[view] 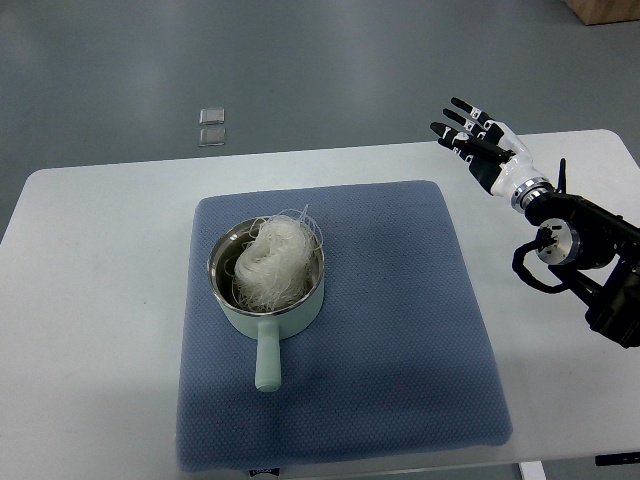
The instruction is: Put vermicelli into pot with right hand
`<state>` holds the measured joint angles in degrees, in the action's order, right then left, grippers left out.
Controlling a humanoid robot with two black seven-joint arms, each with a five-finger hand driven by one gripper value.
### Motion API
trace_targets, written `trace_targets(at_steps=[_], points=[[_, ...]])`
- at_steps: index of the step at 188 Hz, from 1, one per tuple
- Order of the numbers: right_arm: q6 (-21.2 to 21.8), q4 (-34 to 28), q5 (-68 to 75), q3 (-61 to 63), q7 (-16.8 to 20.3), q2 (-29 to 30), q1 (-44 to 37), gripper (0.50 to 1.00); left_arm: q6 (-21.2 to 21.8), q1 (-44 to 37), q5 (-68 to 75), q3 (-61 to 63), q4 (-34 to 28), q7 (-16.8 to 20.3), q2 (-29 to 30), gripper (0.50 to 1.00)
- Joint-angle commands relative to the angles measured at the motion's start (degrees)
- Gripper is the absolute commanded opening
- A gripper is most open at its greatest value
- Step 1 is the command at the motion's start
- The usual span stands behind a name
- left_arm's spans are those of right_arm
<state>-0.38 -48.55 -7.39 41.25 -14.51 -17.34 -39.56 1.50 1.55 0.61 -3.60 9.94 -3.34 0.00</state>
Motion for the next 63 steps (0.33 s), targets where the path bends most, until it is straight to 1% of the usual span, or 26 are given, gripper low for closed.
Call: trace_targets(at_steps=[1, 63], points=[[0.12, 0.03, 1.07, 0.15, -0.43, 0.03, 1.07, 0.928, -0.01, -0.06, 0.00, 0.00, 0.08, 0.00, 0.00, 1.000], [0.74, -0.23, 0.45, 0.06, -0.61, -0.06, 4.58, 0.928, 0.08, -0.06, 0.00, 0.09, -0.18, 0.00, 0.00, 1.000]])
